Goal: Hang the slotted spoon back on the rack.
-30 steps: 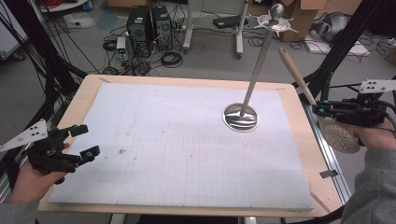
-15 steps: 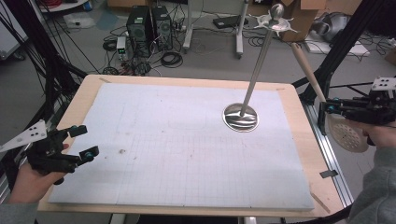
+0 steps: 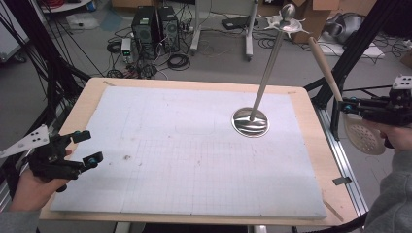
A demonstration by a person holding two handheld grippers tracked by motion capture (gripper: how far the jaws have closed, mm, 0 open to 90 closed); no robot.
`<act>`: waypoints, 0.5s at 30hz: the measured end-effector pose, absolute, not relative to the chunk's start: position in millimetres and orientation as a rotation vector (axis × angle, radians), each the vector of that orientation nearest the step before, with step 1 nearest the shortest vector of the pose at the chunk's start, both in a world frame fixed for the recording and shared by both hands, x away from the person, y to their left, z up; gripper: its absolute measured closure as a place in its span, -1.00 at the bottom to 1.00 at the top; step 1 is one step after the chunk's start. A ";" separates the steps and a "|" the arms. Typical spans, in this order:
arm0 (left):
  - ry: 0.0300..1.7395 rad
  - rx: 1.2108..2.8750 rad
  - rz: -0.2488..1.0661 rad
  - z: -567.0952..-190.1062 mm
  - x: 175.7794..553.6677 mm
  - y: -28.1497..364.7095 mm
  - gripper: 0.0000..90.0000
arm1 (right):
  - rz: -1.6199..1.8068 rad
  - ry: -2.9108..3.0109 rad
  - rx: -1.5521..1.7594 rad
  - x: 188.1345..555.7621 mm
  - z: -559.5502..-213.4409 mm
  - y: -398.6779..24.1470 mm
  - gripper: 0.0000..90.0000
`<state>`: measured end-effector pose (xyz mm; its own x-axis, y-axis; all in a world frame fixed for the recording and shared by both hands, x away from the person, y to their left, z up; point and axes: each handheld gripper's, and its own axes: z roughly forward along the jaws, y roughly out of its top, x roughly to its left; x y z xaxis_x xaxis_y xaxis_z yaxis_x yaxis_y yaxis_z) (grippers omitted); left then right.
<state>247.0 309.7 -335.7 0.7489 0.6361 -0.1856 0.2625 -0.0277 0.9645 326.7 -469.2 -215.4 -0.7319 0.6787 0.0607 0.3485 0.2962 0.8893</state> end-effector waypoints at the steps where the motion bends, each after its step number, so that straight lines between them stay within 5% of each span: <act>1: 0.735 1.614 0.344 -336.1 247.2 309.0 -0.92 | 1.414 2.237 0.926 327.1 -214.5 -469.1 0.73; 15: 0.735 1.613 0.341 -336.7 247.3 309.5 -0.92 | 1.435 2.206 0.954 335.2 -208.0 -467.3 0.73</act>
<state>247.3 309.5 -336.7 0.7518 0.6320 -0.1881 0.2649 -0.0282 0.9639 335.2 -467.3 -208.0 -0.7165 0.6935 0.0747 0.3493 0.2641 0.8990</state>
